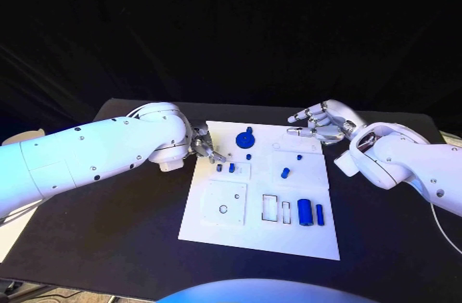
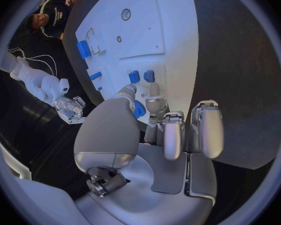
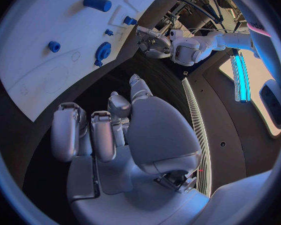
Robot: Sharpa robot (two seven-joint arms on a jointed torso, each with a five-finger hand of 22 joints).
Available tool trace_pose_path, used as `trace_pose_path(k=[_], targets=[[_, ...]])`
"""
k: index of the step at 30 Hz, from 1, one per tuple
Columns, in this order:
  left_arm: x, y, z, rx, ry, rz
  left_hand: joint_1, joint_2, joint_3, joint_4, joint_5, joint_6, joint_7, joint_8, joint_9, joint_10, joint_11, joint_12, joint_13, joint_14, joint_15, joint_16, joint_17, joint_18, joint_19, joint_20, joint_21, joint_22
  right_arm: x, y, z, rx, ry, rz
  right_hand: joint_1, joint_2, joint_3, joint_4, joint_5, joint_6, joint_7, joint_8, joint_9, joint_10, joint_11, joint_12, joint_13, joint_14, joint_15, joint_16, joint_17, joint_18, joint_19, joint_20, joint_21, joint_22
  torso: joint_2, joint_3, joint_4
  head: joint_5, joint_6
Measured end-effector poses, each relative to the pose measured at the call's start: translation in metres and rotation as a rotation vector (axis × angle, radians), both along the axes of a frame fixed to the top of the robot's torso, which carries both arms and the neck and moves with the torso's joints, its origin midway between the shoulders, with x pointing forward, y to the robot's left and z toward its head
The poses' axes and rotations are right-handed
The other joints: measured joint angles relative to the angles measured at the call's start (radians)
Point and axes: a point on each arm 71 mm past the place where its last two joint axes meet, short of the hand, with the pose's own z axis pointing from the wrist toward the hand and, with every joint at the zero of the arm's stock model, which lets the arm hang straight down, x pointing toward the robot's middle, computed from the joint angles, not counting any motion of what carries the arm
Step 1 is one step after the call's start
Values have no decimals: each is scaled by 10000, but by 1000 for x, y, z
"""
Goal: Assemble the parts on the task board
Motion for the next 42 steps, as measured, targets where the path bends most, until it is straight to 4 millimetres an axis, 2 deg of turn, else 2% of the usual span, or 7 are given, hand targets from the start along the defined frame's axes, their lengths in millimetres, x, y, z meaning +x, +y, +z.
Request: trace_pose_path(k=[16, 39, 41, 42], targets=[[3, -5, -8, 353, 251, -238, 110, 110, -123, 12, 0, 310, -158, 10, -44, 224, -105, 291, 240, 0, 0, 0, -2, 1, 0, 0, 233, 0, 0, 0, 0, 4, -1, 10, 0, 0, 0, 0, 0, 0, 0, 0, 0, 0, 0, 0, 1, 0, 0, 0, -1, -1, 0, 0, 0, 0, 3, 1, -12, 17, -33], [4, -14, -13, 628, 464, -598, 258, 250, -166, -32, 0, 416, -195, 75, -43, 293, -145, 343, 294, 0, -1, 0, -4, 9, 0, 0, 271, 0, 0, 1, 0, 13, -3, 31, 0, 0, 1, 0, 0, 0, 0, 0, 0, 0, 0, 0, 1, 0, 0, 0, -3, 0, 0, 0, 0, 0, -4, -3, -4, 22, -58], [4, -14, -13, 634, 486, -607, 339, 207, -178, -44, 0, 415, -195, 74, -42, 308, -161, 343, 290, -1, -1, 0, -4, 11, 0, 0, 271, 0, 0, 1, 0, 14, -3, 33, 0, 0, 1, 0, 0, 0, 0, 0, 0, 0, 0, 0, 1, 0, 0, 0, -3, 0, 0, 0, 0, 0, -4, -3, -4, 23, -58], [4, -14, -14, 637, 496, -611, 394, 263, -178, -44, 0, 416, -195, 74, -48, 308, -161, 343, 284, -1, -1, 0, -4, 11, 0, 0, 271, 0, 0, 1, 0, 15, -3, 35, 0, 0, 1, 0, 0, 0, 0, 0, 0, 0, 0, 0, 1, 0, 0, 0, -3, 0, 0, 0, 0, 0, -4, -3, -4, 23, -58]])
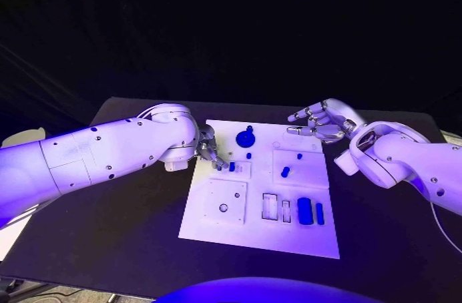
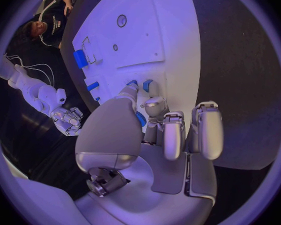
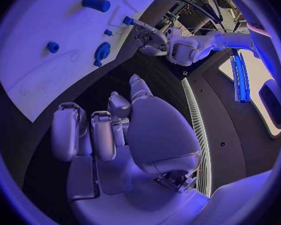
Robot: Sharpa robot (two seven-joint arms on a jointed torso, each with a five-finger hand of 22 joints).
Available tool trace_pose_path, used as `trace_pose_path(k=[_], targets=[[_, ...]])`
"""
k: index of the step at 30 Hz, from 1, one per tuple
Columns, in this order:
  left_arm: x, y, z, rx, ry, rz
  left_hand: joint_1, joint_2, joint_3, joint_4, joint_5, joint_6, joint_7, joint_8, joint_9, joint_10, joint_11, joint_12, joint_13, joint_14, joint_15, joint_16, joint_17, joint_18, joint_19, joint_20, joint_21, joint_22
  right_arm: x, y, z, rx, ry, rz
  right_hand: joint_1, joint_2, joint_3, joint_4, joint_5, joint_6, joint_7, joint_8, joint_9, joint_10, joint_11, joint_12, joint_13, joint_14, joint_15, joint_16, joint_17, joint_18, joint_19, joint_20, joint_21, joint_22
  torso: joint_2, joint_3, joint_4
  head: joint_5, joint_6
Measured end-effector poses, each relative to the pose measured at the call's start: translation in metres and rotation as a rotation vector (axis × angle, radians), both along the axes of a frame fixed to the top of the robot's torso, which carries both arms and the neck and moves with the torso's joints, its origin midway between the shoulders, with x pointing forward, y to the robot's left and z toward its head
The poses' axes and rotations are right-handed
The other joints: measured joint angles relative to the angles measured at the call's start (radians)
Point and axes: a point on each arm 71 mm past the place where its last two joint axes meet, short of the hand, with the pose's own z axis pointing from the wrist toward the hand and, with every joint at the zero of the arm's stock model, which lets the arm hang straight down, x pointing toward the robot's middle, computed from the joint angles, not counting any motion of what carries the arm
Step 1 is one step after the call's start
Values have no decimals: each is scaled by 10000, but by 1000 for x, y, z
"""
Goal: Assemble the parts on the task board
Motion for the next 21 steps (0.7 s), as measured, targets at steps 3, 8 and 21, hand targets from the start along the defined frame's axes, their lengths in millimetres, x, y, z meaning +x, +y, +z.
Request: trace_pose_path(k=[3, 8, 21], targets=[[0, 0, -1, 12, 28, -6, 121, -10, 0, 0, 0, 0, 0, 0, -9, 0, 0, 0, -33, 0, 0, 0, 0, 8, 0, 0, 0, 0, 0, 0, 0, 1, -1, 3, 0, 0, 0, 0, 0, 0, 0, 0, 0, 0, 0, 0, 0, 0, 0, 0, 0, 0, 0, 0, 0, 0, 0, 0, 0, -1, 0], [1, 0, -2, 34, 51, -4, 411, 55, 77, -76, 0, -1, 0, 0, -26, 0, 0, 0, -62, 0, 0, 0, -1, 19, 0, 0, 0, 0, 0, 0, 0, 2, -1, 6, 0, 0, 0, 0, 0, 0, 0, 0, 0, 0, 0, 0, 0, 0, 0, 0, 4, 0, 0, 0, 0, 0, 0, 4, -1, -7, 8], [3, -1, -3, 150, 68, -38, 748, 300, 336, -106, 0, -1, 0, 0, -64, -1, 0, -6, -164, -36, -36, 0, -2, 21, 0, 0, 0, 0, 0, 0, 0, 3, -1, 10, 0, 0, 0, 0, 0, 0, 0, 0, 0, 0, 0, 0, 0, 0, 0, 0, 7, 0, 0, 0, 0, 0, 0, 5, -2, -12, 8]])
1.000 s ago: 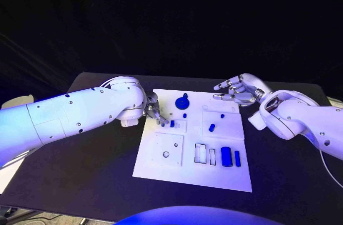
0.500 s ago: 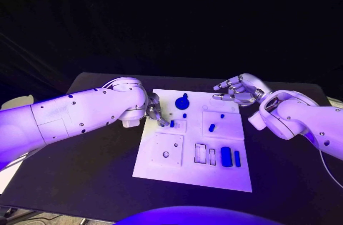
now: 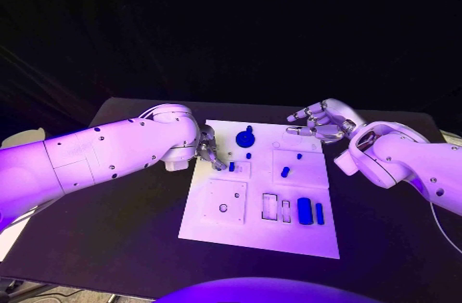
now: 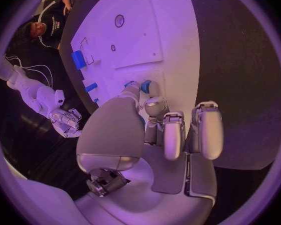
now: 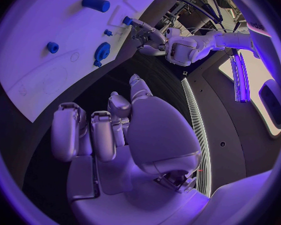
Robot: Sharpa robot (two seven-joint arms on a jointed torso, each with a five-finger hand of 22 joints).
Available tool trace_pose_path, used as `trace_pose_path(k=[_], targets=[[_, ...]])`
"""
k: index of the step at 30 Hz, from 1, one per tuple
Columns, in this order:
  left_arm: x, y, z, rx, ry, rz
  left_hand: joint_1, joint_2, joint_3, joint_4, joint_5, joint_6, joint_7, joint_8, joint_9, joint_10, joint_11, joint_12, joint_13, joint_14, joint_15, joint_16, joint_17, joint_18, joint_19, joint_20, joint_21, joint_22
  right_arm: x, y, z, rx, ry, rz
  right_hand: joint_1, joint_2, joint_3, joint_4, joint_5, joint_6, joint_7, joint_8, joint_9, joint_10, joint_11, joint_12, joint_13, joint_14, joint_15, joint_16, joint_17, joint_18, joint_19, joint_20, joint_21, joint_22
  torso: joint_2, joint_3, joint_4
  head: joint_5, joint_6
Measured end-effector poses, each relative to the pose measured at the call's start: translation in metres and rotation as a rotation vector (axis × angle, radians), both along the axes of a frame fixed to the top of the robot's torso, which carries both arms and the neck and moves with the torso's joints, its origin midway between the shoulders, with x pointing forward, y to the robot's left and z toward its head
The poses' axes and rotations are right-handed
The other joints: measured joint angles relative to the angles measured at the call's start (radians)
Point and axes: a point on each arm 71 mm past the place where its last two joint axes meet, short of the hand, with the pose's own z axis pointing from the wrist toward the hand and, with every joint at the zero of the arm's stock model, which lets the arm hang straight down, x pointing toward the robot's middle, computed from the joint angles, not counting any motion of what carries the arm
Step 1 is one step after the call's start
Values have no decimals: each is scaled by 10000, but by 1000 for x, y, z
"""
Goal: Assemble the parts on the task board
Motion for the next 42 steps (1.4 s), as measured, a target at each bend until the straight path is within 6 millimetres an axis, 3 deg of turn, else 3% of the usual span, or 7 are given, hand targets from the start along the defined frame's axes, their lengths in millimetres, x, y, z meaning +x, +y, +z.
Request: trace_pose_path(k=[10, 16, 21, 25, 27, 31, 42], targets=[[0, 0, 0, 17, -11, -6, 136, 337, 517, 71, 64, -23, -22, -38, -34, 0, 0, -79, -68, 0, 0, 0, 0, 1, 0, 0, 0, 0, 0, 0, 0, -2, 3, 3, 0, 0, 0, 0, 0, 0, 0, 0, 0, 0, 0, 0, 0, 0, 0, 0, -1, 0, 0, 0, 0, 0, 2, 0, 0, -12, -10], [1, -2, 1, -19, -3, -26, 821, 12, 1725, -258, 107, -236, 19, -116, -72, -72, 0, -228, -192, 37, -36, 0, -1, 2, 0, 0, -61, 0, 0, 0, 0, -3, 7, 12, 0, 0, 0, 0, 0, 0, 0, 0, 0, 0, 0, 0, 0, 0, 0, 0, -2, 0, 0, 0, 0, 0, 0, 0, 0, -12, -13], [1, -1, 2, -46, -31, 22, 1260, -324, 2490, 416, 118, -360, 144, -149, -57, -117, 48, -316, -329, 36, -33, 0, -1, 3, 0, 0, -118, 0, 0, 0, 0, -4, 12, 20, 0, 0, 0, 0, 0, 0, 0, 0, 0, 0, 0, 0, 0, 0, 0, 0, -2, 0, 0, 0, 0, 0, -2, 0, 0, -6, -8], [1, 0, 1, -65, -38, 107, 765, -843, 3593, 274, 118, -360, 144, 45, 101, -91, 92, -316, -404, 1, 1, 0, -1, 4, 0, 0, -156, 0, 0, 0, 0, -6, 17, 27, 0, 0, 0, 0, 0, 0, 0, 0, 0, 0, 0, 0, 0, 0, 0, 0, -3, 0, 0, 0, 0, 0, -3, 0, 1, 2, 4], [1, -1, 1, -91, -53, 138, 657, -950, 3802, 186, 118, -360, 144, 82, 147, -91, 92, -315, -412, 2, 2, 0, -1, 5, 0, 0, -176, 0, 0, 0, 0, -7, 19, 29, 0, 0, 0, 0, 0, 0, 0, 0, 0, 0, 0, 0, 0, 0, 0, 0, -3, 0, 0, 0, 0, 0, -3, 0, 2, 4, 5], [0, -1, 1, -154, -76, 206, 564, -1042, 4091, -22, 118, -395, 180, 156, 213, -107, 109, -316, -428, 2, 2, 0, -1, 4, 0, 0, -196, 0, 0, 0, 0, -8, 25, 40, 0, 0, 0, 0, 0, 0, 0, 0, 0, 0, 0, 0, 1, 0, 0, 0, -3, 0, 0, 0, 0, 0, -3, 0, 6, 12, 12], [0, 2, 2, -392, 229, 305, 448, -1157, 4161, -48, 68, -396, 182, 302, 335, -81, 84, -376, -468, 2, 3, 0, -1, 4, 0, 0, -233, 0, 0, 0, 0, -11, 40, 55, 0, 0, 0, 0, 0, 0, 0, 0, 0, 0, 0, 0, 0, 0, 0, 0, -5, 0, 0, 0, 0, 0, -2, 6, 1, 18, 3]])
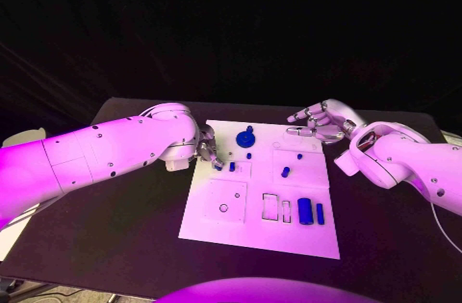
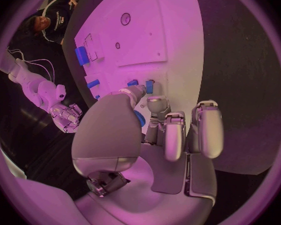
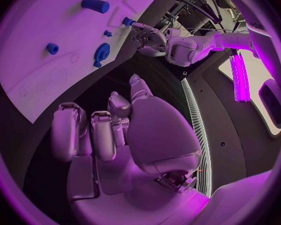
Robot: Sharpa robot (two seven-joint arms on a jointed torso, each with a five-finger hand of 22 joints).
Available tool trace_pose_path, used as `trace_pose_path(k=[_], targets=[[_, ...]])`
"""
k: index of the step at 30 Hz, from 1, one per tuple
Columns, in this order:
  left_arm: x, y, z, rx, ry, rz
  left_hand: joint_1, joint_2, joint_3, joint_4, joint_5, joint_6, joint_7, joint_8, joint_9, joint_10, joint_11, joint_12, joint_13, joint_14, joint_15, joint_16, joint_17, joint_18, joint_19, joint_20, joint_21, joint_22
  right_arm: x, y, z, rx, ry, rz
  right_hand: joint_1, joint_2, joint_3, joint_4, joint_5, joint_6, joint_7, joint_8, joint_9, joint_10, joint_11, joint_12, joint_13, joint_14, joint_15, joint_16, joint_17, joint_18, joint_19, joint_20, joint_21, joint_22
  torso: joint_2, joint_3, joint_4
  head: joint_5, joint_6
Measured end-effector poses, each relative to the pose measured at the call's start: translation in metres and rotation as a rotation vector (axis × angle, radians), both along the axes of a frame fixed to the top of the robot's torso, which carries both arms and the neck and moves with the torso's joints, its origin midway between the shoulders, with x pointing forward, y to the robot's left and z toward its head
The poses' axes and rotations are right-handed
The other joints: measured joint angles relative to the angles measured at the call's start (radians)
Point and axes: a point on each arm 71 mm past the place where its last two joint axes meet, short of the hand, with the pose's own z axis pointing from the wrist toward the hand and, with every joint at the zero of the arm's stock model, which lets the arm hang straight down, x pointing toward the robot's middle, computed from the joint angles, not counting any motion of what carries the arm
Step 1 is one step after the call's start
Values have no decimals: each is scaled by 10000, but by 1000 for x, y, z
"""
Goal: Assemble the parts on the task board
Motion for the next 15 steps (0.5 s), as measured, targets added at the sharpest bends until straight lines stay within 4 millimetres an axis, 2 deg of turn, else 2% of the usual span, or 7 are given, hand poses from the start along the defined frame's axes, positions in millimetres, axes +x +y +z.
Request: trace_pose_path(k=[9, 15], targets=[[3, -4, -1, 35, 479, -184, -49, -10, 51, -49, -2, 1, 1, 35, 72, 34, 34, 0, -6, 0, 0, 0, 0, -1, 0, 0, 0, 0, 0, 1, 0, 4, 7, 17, 0, 0, 0, 0, 0, 0, 0, 0, 0, -36, -36, 0, -15, 0, 0, 0, 0, 0, 0, 0, 0, 0, 7, 4, -7, 0, -9], [6, -5, -1, 165, 619, -305, -163, -49, 119, -119, -4, -74, -3, 192, 263, 183, -39, 96, 139, 1, 0, 0, 0, -1, 0, 0, 0, 0, 0, 1, 0, 7, 9, 27, 0, 0, 0, 0, 0, 0, 0, 0, 0, -36, -36, 0, -15, 0, 0, 0, -1, 0, 0, 0, 0, 0, 7, 1, 5, 0, -9]])
